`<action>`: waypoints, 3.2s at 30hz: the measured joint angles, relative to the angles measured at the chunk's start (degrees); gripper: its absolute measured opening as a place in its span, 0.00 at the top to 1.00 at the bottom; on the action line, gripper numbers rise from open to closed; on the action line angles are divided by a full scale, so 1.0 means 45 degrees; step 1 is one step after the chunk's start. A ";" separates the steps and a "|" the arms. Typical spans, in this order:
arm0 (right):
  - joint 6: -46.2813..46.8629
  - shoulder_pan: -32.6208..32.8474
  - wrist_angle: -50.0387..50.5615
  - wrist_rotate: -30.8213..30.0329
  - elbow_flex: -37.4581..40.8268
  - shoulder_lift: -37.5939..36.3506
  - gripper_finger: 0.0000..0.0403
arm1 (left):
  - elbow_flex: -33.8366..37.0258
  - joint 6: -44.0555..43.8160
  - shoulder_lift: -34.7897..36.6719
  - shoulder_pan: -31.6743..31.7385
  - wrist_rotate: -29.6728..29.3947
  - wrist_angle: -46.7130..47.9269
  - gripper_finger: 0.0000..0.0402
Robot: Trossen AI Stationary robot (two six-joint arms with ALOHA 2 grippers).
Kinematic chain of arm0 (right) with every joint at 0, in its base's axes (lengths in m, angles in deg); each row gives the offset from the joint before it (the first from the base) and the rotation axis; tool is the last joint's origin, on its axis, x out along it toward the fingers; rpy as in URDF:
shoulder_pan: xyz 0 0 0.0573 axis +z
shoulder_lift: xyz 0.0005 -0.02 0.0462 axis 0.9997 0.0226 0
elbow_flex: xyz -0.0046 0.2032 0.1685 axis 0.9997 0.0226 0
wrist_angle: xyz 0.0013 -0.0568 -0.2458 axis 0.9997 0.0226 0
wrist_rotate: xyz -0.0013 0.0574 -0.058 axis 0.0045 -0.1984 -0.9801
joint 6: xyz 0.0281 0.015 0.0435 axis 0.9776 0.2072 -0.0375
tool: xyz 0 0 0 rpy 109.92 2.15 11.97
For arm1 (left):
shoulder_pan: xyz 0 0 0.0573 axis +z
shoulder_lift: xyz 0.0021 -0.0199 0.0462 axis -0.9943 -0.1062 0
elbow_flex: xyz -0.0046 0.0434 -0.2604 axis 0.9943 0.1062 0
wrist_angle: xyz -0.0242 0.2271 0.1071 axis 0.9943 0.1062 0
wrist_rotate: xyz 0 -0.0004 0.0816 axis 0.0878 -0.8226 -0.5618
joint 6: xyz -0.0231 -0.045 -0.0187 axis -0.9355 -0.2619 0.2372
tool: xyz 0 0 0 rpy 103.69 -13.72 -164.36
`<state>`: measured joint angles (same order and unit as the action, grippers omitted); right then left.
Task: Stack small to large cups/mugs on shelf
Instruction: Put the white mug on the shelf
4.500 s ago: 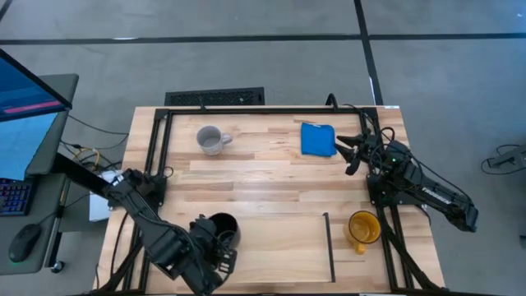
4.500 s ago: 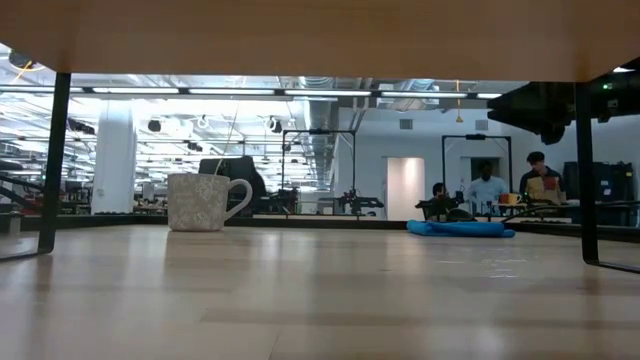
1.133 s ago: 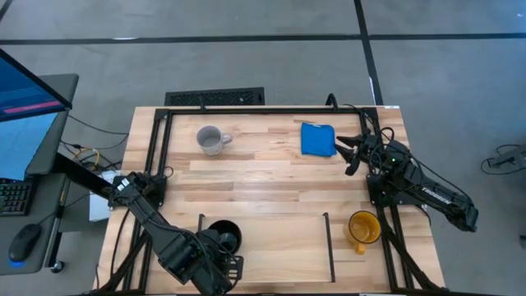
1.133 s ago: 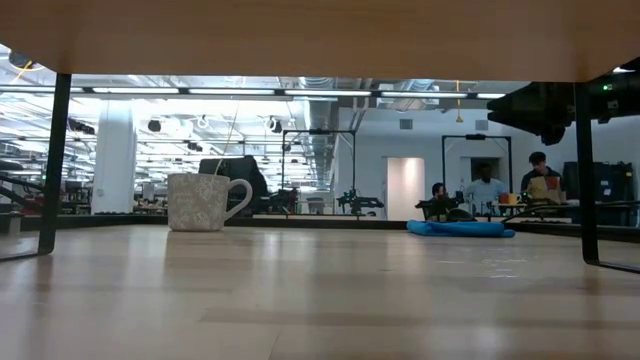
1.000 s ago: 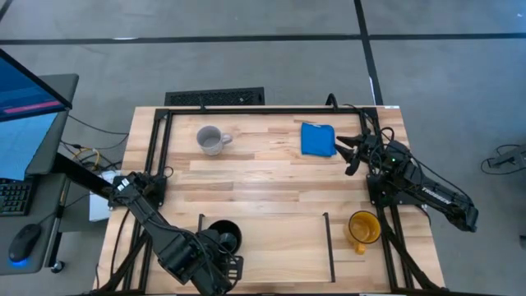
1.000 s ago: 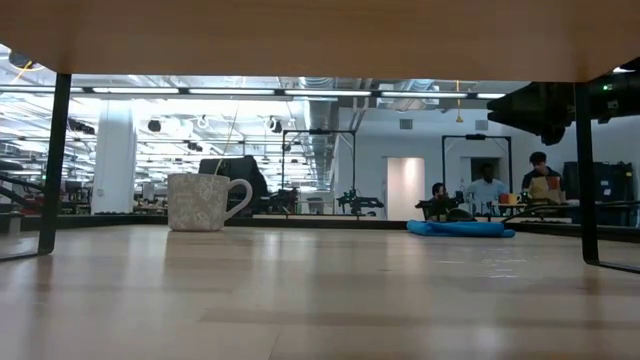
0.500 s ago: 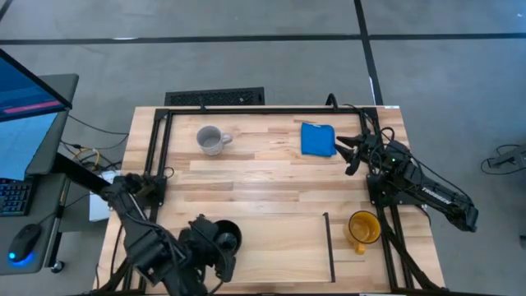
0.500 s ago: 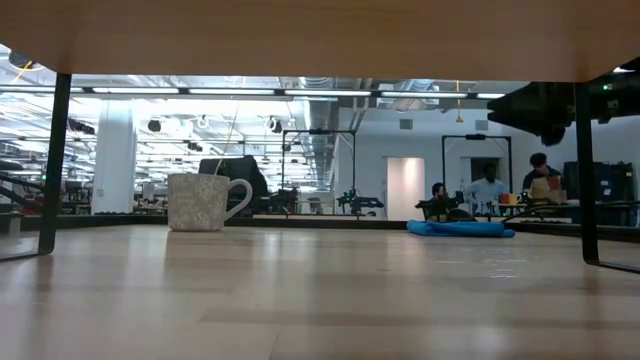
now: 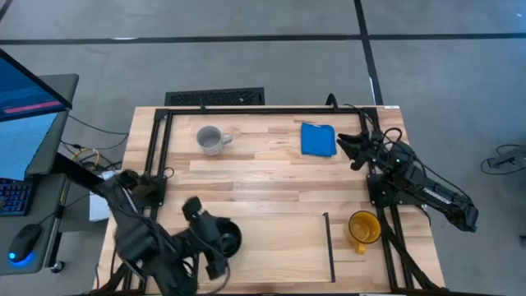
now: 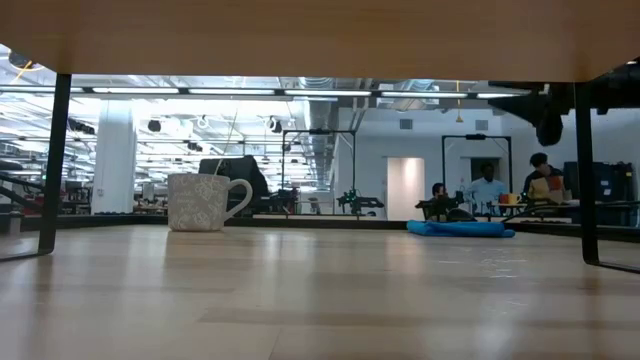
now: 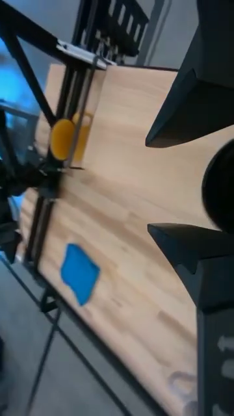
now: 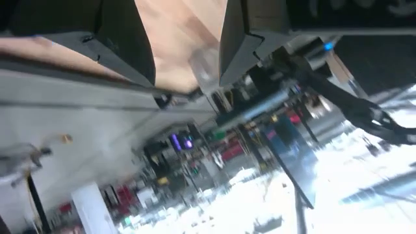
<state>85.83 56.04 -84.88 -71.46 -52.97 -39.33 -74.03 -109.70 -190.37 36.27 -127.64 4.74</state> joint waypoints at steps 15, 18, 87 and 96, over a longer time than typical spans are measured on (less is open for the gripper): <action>-0.1309 -0.0024 -0.1210 -0.0053 0.0000 0.0000 0.52 | 0.3081 0.2695 0.4919 0.0465 -0.0915 -0.0014 0.52; -0.1616 -0.0024 -0.1210 -0.0123 0.0000 0.0000 0.52 | 0.5321 0.1712 0.6640 0.0861 -0.1111 0.0021 0.52; -0.1663 -0.0024 -0.1220 -0.1773 0.0000 0.0000 0.52 | 2.4355 1.0165 2.0282 0.6778 0.1934 -1.7786 0.52; -0.1661 -0.0024 -0.1215 -0.1773 0.0000 0.0000 0.52 | 2.4363 0.9279 1.8980 1.0148 0.4508 -1.7606 0.52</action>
<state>78.36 55.93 -90.34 -79.44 -52.97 -39.33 35.60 -67.95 -104.97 81.93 -107.35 -74.49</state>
